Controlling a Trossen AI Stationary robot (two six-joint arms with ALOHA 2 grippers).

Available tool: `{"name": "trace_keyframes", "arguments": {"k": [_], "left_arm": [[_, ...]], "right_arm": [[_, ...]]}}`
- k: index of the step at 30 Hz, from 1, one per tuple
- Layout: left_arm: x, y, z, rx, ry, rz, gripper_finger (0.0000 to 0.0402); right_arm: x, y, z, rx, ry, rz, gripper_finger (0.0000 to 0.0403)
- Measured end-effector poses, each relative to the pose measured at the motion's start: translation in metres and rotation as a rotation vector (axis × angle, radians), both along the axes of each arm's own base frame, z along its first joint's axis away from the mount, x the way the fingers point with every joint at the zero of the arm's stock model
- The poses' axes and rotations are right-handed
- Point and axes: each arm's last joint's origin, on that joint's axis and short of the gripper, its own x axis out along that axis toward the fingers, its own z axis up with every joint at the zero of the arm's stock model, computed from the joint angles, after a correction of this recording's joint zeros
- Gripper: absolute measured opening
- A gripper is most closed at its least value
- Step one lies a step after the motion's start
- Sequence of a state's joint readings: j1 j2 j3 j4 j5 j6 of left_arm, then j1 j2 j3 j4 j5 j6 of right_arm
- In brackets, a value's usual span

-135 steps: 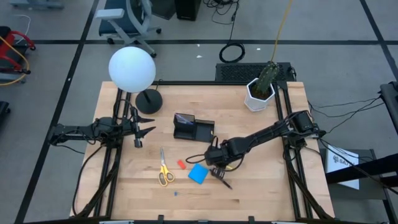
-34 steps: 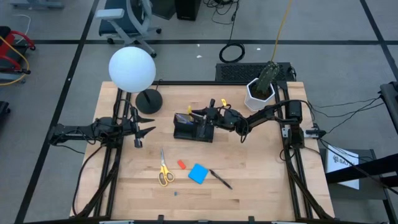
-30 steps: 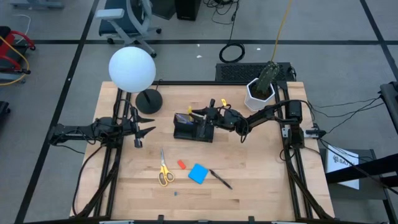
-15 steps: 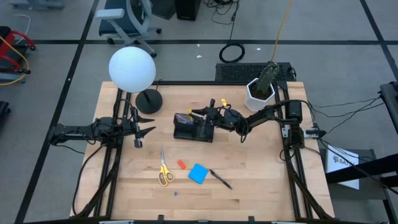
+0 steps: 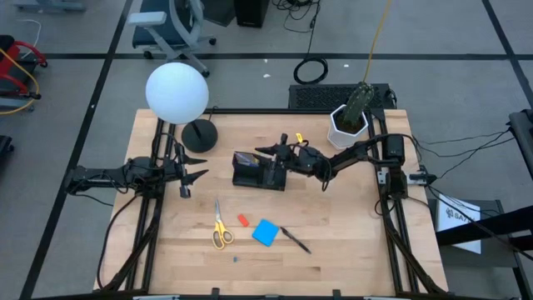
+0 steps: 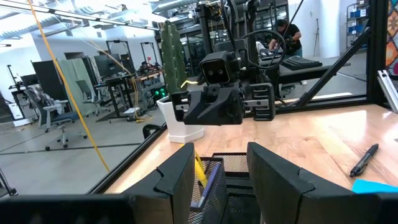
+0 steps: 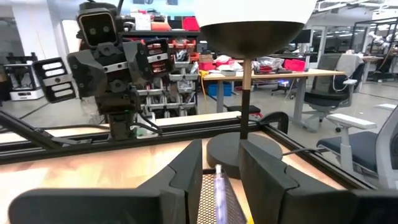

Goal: Pick and place office supplies into organizer
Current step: Put the black pen into the desk organizer

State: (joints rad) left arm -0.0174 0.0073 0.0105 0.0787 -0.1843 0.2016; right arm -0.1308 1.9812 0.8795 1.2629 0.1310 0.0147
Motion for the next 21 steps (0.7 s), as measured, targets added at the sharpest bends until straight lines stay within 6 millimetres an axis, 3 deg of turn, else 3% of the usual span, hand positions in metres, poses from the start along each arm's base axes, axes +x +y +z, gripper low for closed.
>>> {"name": "trace_keyframes", "arguments": {"k": [21], "left_arm": [[0.0,0.0,0.0,0.0,0.0,0.0,0.0154]], "right_arm": [[-0.003,0.025,0.016,-0.026,0.126,0.064,0.0091]]}}
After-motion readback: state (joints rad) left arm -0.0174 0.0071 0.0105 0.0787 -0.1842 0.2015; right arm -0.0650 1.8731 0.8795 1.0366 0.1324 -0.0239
